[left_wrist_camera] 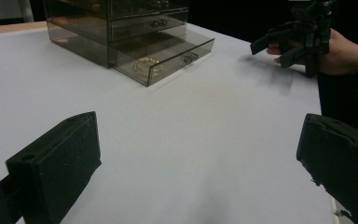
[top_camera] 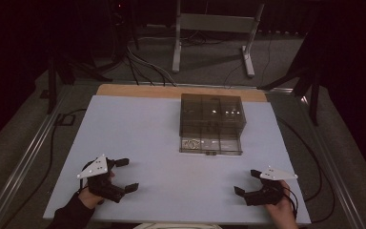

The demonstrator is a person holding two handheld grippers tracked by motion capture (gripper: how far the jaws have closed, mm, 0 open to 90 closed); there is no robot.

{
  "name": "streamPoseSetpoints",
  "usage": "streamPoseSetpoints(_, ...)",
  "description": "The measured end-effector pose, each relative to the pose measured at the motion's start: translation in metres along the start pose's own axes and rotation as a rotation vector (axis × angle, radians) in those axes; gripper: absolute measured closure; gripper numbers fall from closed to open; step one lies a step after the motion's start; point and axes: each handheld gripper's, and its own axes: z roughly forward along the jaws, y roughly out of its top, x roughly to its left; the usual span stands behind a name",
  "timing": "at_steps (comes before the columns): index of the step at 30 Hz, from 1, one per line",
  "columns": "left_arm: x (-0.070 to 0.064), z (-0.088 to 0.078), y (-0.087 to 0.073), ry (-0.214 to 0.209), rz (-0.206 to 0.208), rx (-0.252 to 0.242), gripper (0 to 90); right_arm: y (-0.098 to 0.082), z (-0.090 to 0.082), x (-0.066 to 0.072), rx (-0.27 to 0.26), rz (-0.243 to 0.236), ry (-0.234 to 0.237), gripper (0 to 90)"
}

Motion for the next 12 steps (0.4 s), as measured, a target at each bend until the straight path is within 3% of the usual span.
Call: streamPoseSetpoints(12, -0.0009, -0.0001, 0.0001, 0.001, 0.002, 0.004, 0.6, -0.0007, -0.0031, -0.0028, -0.018, 0.007, -0.010, 0.0)
